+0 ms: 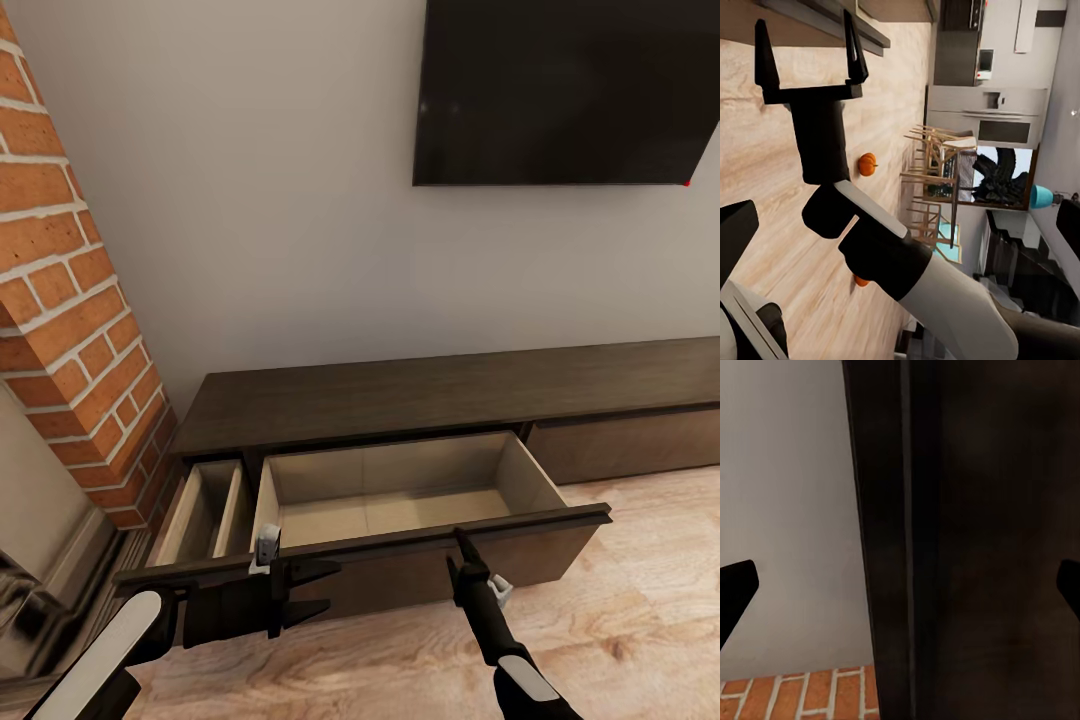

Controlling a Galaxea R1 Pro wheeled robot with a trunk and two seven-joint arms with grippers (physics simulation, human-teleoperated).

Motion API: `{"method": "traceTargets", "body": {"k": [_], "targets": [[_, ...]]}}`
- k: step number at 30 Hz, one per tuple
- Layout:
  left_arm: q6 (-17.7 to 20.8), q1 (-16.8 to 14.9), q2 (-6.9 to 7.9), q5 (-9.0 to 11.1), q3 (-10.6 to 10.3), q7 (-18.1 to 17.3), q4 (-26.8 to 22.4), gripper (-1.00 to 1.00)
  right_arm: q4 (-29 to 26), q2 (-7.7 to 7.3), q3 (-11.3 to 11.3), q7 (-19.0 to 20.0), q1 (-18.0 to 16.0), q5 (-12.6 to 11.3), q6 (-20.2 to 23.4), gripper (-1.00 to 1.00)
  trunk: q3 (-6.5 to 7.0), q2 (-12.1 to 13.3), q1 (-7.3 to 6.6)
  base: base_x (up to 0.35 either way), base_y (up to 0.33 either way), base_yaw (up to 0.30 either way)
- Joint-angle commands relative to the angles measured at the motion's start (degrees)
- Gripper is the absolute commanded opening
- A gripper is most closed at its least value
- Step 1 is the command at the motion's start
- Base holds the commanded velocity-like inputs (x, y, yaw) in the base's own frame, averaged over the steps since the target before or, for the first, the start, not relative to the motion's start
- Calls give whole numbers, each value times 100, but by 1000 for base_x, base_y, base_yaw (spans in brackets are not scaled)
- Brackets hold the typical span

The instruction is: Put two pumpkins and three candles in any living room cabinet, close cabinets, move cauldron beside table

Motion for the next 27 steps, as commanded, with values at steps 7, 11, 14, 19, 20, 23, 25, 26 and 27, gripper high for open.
{"method": "traceTargets", "body": {"k": [7,11,14,19,20,23,25,26,27], "targets": [[4,-2,4,21,-6,11,-1,100,1,10,-29,21,-3,-28,51,100,-5,-2,-1,0,0,0],[2,-2,4,21,-6,11,-1,100,4,9,-29,14,-3,-28,52,100,-5,-2,-1,-65,0,0],[1,-2,4,21,-3,11,-1,100,4,3,-30,6,-3,-28,75,100,-5,-2,-1,-157,0,0],[2,-2,4,21,2,11,-1,100,5,2,-28,4,-3,-28,91,100,-5,-2,-1,-70,0,0],[4,-2,4,21,3,11,-1,100,5,2,-27,3,-3,-28,93,100,-5,-2,-1,-15,0,0],[1,-2,4,21,3,11,-1,100,5,2,-29,2,-4,-28,102,100,-5,-2,-1,-44,0,0],[1,-2,4,21,2,11,-1,100,9,2,-28,-13,-3,-28,105,100,-5,-2,-1,-196,0,0],[0,-2,4,21,2,11,-1,100,11,2,-27,-18,-3,-28,105,100,-5,-2,-1,-215,0,0],[0,-2,4,21,3,11,-1,100,11,2,-27,-21,-3,-28,107,100,-5,-2,-1,-215,0,0]]}}
